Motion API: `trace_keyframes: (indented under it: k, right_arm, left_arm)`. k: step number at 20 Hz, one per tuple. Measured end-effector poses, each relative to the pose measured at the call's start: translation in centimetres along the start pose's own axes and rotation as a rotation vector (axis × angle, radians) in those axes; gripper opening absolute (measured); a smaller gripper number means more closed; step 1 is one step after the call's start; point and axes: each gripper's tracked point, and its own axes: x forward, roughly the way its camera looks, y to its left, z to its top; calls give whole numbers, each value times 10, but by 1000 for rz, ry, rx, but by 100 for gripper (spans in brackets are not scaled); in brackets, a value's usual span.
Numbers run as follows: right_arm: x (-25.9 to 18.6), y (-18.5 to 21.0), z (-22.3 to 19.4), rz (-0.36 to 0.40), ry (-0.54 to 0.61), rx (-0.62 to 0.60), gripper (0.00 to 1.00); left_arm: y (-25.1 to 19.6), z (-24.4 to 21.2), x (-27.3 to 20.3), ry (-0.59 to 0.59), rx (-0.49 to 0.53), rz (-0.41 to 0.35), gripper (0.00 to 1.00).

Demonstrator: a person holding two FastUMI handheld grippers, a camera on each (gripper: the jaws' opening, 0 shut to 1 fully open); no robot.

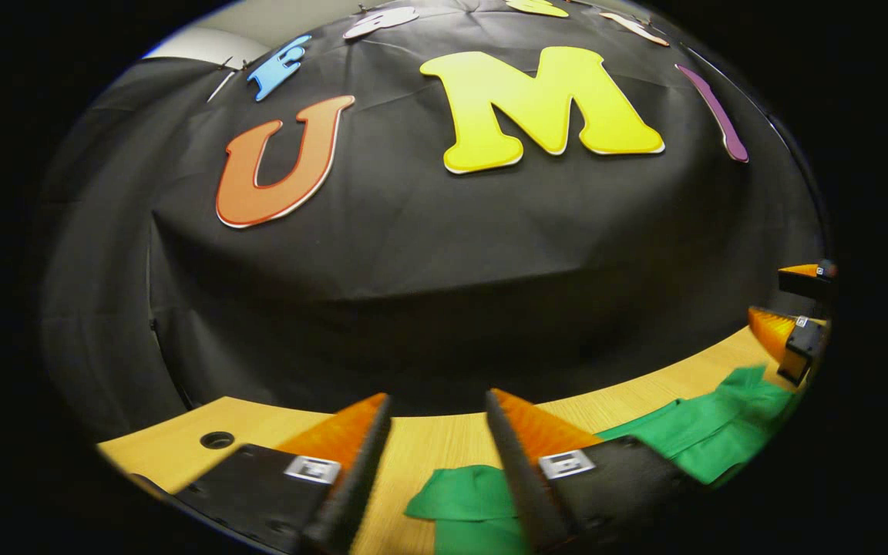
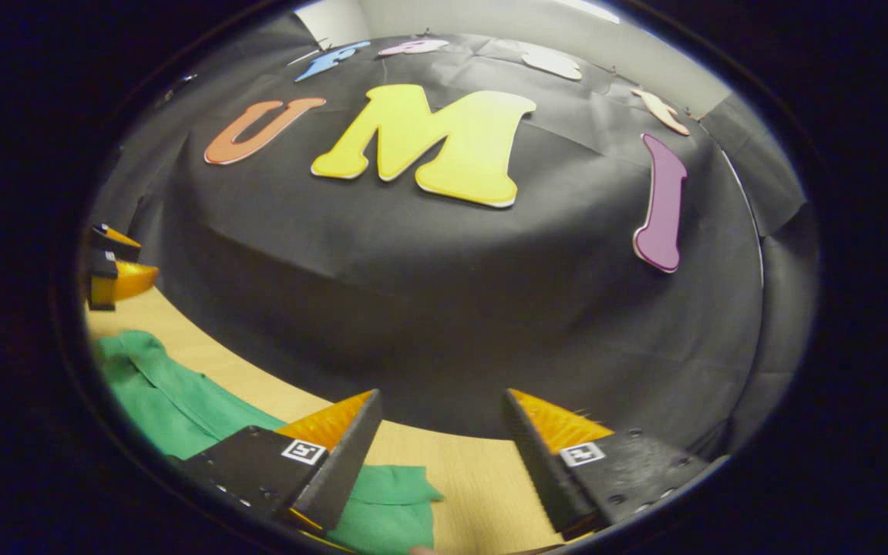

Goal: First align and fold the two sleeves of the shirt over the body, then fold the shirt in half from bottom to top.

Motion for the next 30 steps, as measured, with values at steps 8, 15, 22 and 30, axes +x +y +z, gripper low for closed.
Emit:
trace_keyframes:
  k: [8, 15, 22, 30]
  right_arm:
    - [1, -2, -2, -4, 6, 6, 94]
    - [5, -26, -20, -57, 72, 140, 96]
    - [7, -46, -32, -113, 122, 209, 95]
    - [-62, -56, 54, -25, 59, 183, 96]
  left_arm:
    - [-3, -11, -1, 23, -3, -6, 100]
    - [12, -6, -9, -38, -114, 14, 100]
    - [37, -7, -34, -16, -76, 133, 87]
    - [76, -11, -107, 9, -225, 190, 100]
